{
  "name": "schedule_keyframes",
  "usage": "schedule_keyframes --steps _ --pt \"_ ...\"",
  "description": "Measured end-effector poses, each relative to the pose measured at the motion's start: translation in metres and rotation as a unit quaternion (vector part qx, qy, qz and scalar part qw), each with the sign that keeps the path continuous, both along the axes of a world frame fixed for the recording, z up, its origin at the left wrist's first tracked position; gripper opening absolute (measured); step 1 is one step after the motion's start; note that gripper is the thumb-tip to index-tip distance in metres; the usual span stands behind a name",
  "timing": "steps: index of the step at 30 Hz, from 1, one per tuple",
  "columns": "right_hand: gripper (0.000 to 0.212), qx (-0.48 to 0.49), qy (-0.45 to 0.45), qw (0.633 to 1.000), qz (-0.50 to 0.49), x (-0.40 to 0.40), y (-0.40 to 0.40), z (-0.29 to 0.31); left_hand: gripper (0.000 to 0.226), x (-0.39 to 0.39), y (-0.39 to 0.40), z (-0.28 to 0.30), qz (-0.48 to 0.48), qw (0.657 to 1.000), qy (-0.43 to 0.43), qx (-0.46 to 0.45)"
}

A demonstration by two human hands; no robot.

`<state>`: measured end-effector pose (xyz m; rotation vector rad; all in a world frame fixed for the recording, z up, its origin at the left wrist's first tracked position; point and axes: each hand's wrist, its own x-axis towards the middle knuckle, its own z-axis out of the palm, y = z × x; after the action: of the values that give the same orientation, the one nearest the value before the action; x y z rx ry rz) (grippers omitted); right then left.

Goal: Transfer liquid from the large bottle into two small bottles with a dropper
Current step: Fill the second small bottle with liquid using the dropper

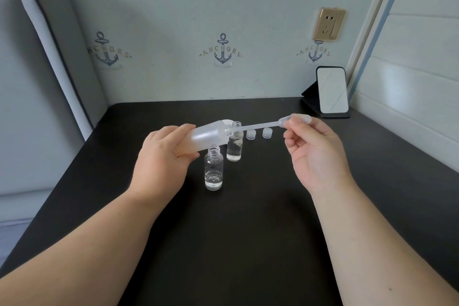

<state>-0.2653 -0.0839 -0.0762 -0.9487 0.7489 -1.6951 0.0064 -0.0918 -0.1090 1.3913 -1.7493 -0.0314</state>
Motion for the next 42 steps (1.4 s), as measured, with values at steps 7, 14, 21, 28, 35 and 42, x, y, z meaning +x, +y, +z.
schedule_keyframes --steps 7,14,21,28,35,42 --pt "0.02 0.011 0.028 1.0 0.01 0.014 0.004 -0.002 0.051 -0.004 0.001 0.0 0.0 1.0 -0.01 0.001" --pt "0.015 0.011 0.058 0.998 0.026 0.021 0.006 -0.003 0.052 -0.006 0.002 0.0 -0.007 1.0 -0.009 -0.001" --pt "0.009 0.004 0.086 0.995 0.043 0.024 0.007 -0.004 0.053 -0.008 0.004 0.001 -0.014 1.0 -0.004 -0.001" --pt "0.015 0.006 0.081 0.996 0.043 0.022 0.006 -0.005 0.053 -0.007 0.003 0.0 -0.01 1.0 -0.006 0.003" --pt "0.025 0.02 0.026 0.999 0.029 0.015 0.003 -0.003 0.054 -0.006 0.002 0.0 0.007 1.0 -0.002 0.011" --pt "0.014 0.022 -0.043 0.999 0.018 0.004 0.001 0.0 0.055 -0.003 0.0 0.0 0.026 0.999 0.013 0.018"
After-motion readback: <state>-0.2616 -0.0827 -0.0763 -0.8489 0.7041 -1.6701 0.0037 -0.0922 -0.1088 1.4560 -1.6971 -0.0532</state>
